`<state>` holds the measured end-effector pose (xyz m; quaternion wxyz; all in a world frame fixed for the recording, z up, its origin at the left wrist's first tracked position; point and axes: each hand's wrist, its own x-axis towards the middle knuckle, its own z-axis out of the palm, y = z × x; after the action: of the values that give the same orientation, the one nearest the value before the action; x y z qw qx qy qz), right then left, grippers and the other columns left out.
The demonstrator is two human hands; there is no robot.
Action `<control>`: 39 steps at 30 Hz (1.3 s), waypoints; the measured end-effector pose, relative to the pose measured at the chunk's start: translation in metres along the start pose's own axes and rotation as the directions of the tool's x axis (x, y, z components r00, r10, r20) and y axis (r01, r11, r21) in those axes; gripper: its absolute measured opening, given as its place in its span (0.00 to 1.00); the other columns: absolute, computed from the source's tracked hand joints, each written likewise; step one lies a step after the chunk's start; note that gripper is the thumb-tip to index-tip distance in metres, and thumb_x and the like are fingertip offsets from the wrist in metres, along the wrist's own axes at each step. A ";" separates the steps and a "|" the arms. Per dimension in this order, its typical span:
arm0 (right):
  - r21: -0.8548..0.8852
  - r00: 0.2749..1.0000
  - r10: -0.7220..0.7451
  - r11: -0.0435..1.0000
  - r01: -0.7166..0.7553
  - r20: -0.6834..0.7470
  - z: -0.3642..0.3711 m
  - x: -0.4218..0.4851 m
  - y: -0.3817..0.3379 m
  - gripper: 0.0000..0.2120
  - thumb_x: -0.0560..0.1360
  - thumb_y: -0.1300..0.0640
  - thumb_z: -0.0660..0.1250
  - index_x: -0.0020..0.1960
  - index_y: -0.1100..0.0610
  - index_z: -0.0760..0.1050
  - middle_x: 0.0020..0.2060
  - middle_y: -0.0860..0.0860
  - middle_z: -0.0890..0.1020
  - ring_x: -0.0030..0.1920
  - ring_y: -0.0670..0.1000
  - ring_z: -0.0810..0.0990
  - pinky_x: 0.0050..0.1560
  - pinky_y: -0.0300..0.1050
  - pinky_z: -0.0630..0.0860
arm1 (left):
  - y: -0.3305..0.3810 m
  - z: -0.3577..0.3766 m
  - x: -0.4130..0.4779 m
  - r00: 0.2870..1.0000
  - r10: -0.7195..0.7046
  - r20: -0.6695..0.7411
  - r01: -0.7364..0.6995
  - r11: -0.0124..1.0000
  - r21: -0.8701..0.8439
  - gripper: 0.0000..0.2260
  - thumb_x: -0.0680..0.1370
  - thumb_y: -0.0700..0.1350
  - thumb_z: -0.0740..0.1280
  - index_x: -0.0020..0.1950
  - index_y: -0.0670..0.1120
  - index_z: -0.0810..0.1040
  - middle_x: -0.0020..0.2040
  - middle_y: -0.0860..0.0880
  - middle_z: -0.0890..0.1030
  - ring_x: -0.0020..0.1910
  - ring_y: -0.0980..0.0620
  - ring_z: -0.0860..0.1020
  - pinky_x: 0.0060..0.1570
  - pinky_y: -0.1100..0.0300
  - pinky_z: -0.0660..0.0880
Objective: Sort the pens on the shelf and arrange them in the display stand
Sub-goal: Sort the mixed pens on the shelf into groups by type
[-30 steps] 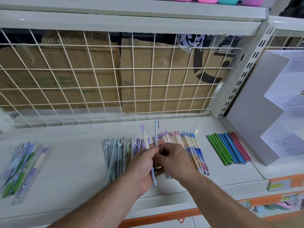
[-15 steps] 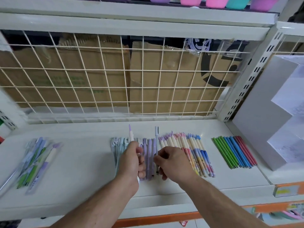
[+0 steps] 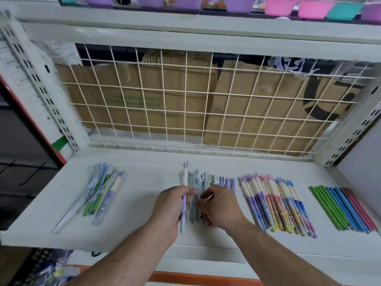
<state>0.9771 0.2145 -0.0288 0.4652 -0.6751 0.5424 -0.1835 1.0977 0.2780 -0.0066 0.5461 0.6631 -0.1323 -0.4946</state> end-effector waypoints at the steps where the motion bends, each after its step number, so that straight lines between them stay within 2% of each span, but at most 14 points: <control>1: -0.020 1.000 -0.010 1.000 0.009 -0.025 0.001 0.000 0.000 0.08 0.74 0.56 0.72 0.48 0.59 0.76 0.29 0.55 0.81 0.20 0.49 0.75 0.24 0.41 0.72 | 0.000 -0.003 0.002 1.000 0.006 0.012 -0.006 1.000 0.009 0.08 0.74 0.40 0.68 0.41 0.38 0.85 0.26 0.49 0.69 0.25 0.50 0.64 0.31 0.59 0.60; 5: -0.011 0.992 -0.055 0.998 0.054 -0.111 -0.002 -0.008 -0.001 0.05 0.76 0.55 0.70 0.44 0.55 0.78 0.30 0.51 0.81 0.25 0.49 0.77 0.31 0.43 0.74 | -0.002 -0.003 0.008 0.997 0.011 0.076 -0.010 1.000 -0.002 0.06 0.74 0.39 0.71 0.46 0.36 0.83 0.28 0.46 0.70 0.25 0.49 0.67 0.26 0.63 0.64; 9: 0.181 0.993 -0.102 0.977 0.111 -0.057 -0.011 -0.026 -0.003 0.02 0.76 0.61 0.68 0.45 0.56 0.79 0.31 0.51 0.83 0.26 0.47 0.76 0.30 0.42 0.72 | -0.008 0.012 0.009 0.983 0.052 0.177 -0.058 0.998 0.028 0.07 0.76 0.36 0.69 0.46 0.32 0.81 0.34 0.40 0.78 0.28 0.48 0.75 0.31 0.61 0.72; 14: 0.200 0.988 -0.111 0.971 0.130 -0.102 -0.036 -0.039 0.010 0.03 0.77 0.61 0.70 0.49 0.54 0.80 0.33 0.52 0.84 0.26 0.44 0.77 0.31 0.39 0.73 | -0.012 0.039 0.004 0.957 0.099 0.271 -0.138 0.982 0.130 0.04 0.75 0.37 0.70 0.43 0.37 0.82 0.36 0.41 0.81 0.33 0.47 0.78 0.36 0.57 0.77; 16: 0.104 0.981 -0.125 0.985 0.141 -0.148 -0.048 -0.039 0.020 0.04 0.77 0.60 0.71 0.50 0.52 0.79 0.33 0.50 0.84 0.27 0.43 0.78 0.31 0.38 0.73 | -0.016 0.051 0.003 0.942 0.147 0.301 -0.224 0.945 0.237 0.05 0.72 0.43 0.71 0.40 0.41 0.81 0.35 0.44 0.81 0.33 0.48 0.77 0.39 0.55 0.74; 17: 0.016 0.974 -0.138 0.990 0.143 -0.181 -0.054 -0.039 0.026 0.05 0.77 0.59 0.71 0.51 0.51 0.78 0.32 0.48 0.83 0.27 0.43 0.78 0.31 0.37 0.72 | -0.017 0.056 0.002 0.931 0.193 0.311 -0.295 0.898 0.326 0.03 0.72 0.44 0.70 0.41 0.45 0.81 0.37 0.48 0.83 0.34 0.49 0.78 0.40 0.56 0.74; 18: -0.080 0.965 -0.149 0.988 0.134 -0.217 -0.059 -0.038 0.033 0.07 0.77 0.59 0.70 0.52 0.49 0.77 0.32 0.47 0.83 0.27 0.42 0.78 0.30 0.35 0.72 | -0.018 0.060 -0.001 0.917 0.243 0.316 -0.365 0.832 0.419 0.02 0.73 0.44 0.70 0.44 0.51 0.80 0.40 0.53 0.83 0.37 0.51 0.80 0.40 0.59 0.74; 19: -0.167 0.955 -0.156 0.979 0.116 -0.252 -0.065 -0.036 0.038 0.09 0.77 0.59 0.69 0.53 0.48 0.77 0.32 0.46 0.82 0.27 0.42 0.78 0.28 0.34 0.71 | -0.020 0.064 -0.002 0.895 0.304 0.328 -0.438 0.741 0.509 0.07 0.74 0.44 0.69 0.49 0.56 0.80 0.42 0.56 0.83 0.39 0.55 0.81 0.41 0.61 0.75; 22: -0.436 0.921 -0.192 0.900 0.027 -0.339 -0.081 -0.031 0.051 0.10 0.77 0.57 0.67 0.56 0.47 0.78 0.36 0.47 0.83 0.31 0.46 0.79 0.29 0.38 0.71 | -0.024 0.072 -0.003 0.792 0.449 0.415 -0.608 0.512 0.607 0.12 0.75 0.43 0.68 0.57 0.55 0.81 0.46 0.57 0.80 0.43 0.58 0.78 0.43 0.72 0.72; 24: -0.542 0.911 -0.240 0.840 0.022 -0.335 -0.088 -0.025 0.059 0.09 0.77 0.56 0.66 0.55 0.50 0.79 0.39 0.50 0.84 0.36 0.51 0.80 0.33 0.43 0.75 | -0.026 0.078 -0.004 0.749 0.485 0.451 -0.653 0.429 0.624 0.13 0.74 0.43 0.68 0.57 0.53 0.82 0.48 0.57 0.77 0.44 0.60 0.75 0.43 0.80 0.65; 27: -0.599 0.921 -0.282 0.797 0.070 -0.267 -0.094 -0.019 0.065 0.09 0.76 0.58 0.64 0.52 0.55 0.81 0.40 0.53 0.82 0.37 0.55 0.79 0.37 0.48 0.77 | -0.030 0.084 -0.003 0.746 0.496 0.444 -0.653 0.415 0.633 0.12 0.74 0.44 0.69 0.56 0.53 0.83 0.49 0.58 0.75 0.45 0.61 0.74 0.44 0.80 0.64; 31: -0.696 0.943 -0.292 0.711 0.102 -0.160 -0.101 -0.013 0.063 0.09 0.78 0.58 0.61 0.50 0.57 0.79 0.39 0.52 0.75 0.36 0.55 0.75 0.36 0.46 0.71 | -0.033 0.090 -0.003 0.753 0.504 0.423 -0.639 0.409 0.651 0.11 0.74 0.45 0.69 0.56 0.52 0.83 0.48 0.57 0.76 0.43 0.59 0.73 0.46 0.71 0.66; 36: -0.721 0.956 -0.273 0.684 0.112 -0.110 -0.105 -0.009 0.063 0.11 0.80 0.57 0.59 0.53 0.54 0.80 0.46 0.51 0.76 0.37 0.52 0.72 0.37 0.42 0.71 | -0.035 0.094 -0.004 0.771 0.494 0.401 -0.619 0.438 0.651 0.11 0.73 0.45 0.69 0.54 0.51 0.84 0.43 0.59 0.73 0.37 0.51 0.80 0.45 0.54 0.80; 39: -0.716 0.949 -0.298 0.684 0.140 -0.100 -0.105 -0.009 0.066 0.11 0.80 0.56 0.60 0.52 0.54 0.81 0.46 0.52 0.77 0.35 0.52 0.72 0.36 0.42 0.69 | -0.037 0.096 -0.005 0.758 0.508 0.410 -0.626 0.387 0.677 0.12 0.72 0.46 0.69 0.54 0.51 0.85 0.43 0.57 0.73 0.41 0.51 0.78 0.48 0.56 0.79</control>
<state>0.8579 0.1785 -0.0290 0.0896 -0.8376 0.5316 -0.0883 1.0054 0.2383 -0.0280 0.3240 0.7097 -0.5888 -0.2113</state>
